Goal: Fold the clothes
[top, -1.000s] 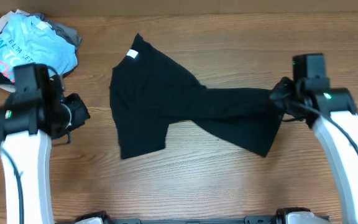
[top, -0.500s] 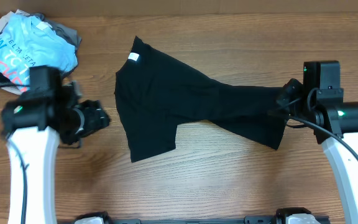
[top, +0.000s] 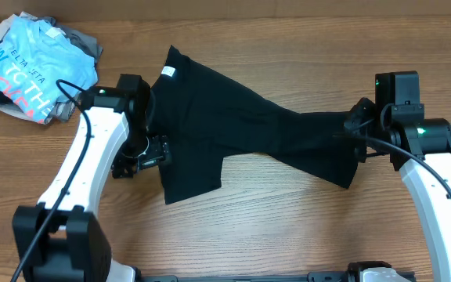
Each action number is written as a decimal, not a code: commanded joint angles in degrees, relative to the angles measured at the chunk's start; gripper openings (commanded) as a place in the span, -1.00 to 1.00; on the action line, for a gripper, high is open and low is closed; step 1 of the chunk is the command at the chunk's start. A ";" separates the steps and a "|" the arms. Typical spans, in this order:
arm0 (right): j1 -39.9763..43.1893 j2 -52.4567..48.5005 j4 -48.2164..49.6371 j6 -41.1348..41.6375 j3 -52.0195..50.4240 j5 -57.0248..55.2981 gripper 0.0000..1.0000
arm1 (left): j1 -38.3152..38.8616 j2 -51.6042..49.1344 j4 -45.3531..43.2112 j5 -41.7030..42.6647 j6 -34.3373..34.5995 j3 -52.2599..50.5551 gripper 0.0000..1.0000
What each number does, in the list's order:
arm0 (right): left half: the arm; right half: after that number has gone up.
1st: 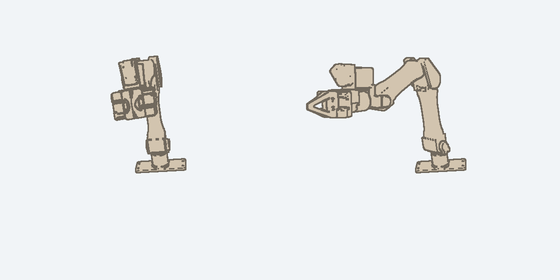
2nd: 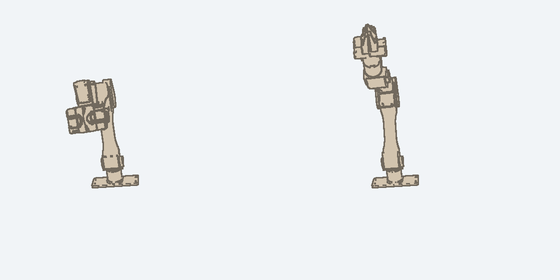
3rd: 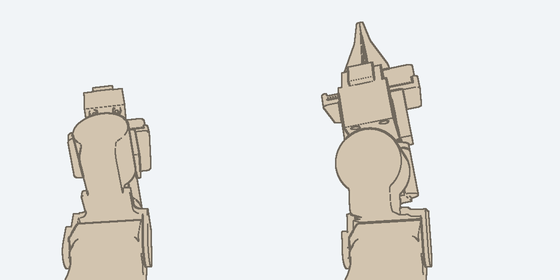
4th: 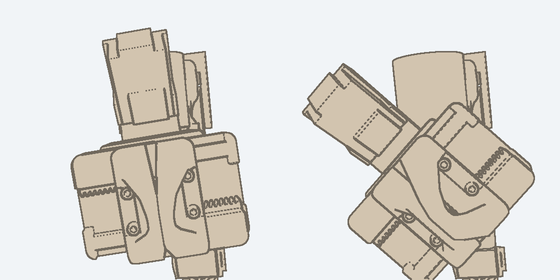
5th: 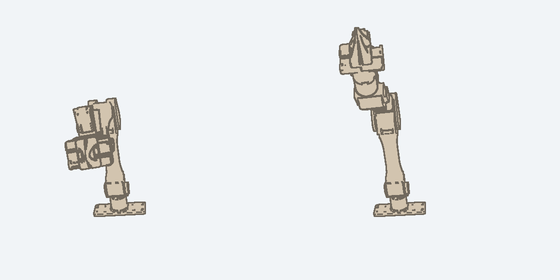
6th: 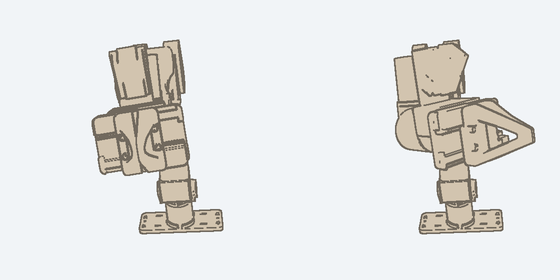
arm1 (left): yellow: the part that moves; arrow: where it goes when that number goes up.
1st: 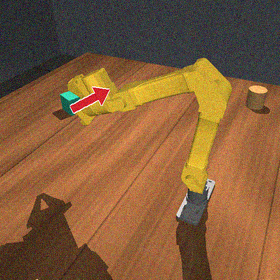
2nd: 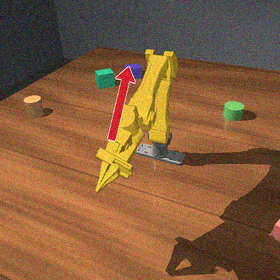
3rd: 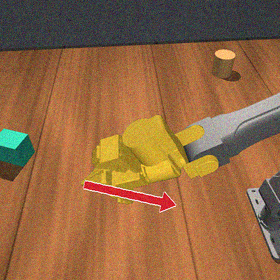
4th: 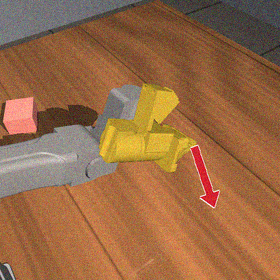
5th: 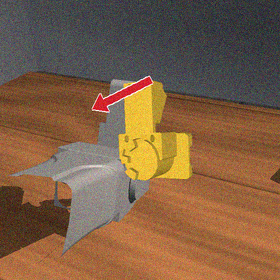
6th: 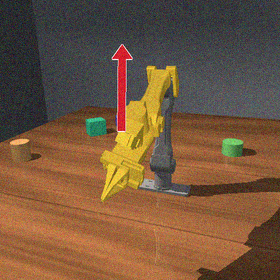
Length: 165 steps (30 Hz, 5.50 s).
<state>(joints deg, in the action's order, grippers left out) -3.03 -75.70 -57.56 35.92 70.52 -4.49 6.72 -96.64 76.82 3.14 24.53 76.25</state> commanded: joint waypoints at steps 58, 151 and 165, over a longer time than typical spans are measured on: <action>0.22 -0.02 1.60 -0.33 1.70 -0.37 -0.91 | 0.44 -2.99 -27.98 7.21 0.74 -21.75 -0.92; 0.22 -19.28 4.11 -3.74 20.31 5.75 1.00 | 0.39 -18.40 -3.87 -7.50 -6.75 51.39 1.00; 0.22 -27.63 -0.13 -10.88 19.12 13.18 0.74 | 2.34 -16.22 16.37 1.18 -8.87 43.01 1.00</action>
<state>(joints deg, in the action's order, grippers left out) -3.03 -98.15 -57.23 26.13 89.91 5.13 7.94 -113.34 93.23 2.68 17.54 123.63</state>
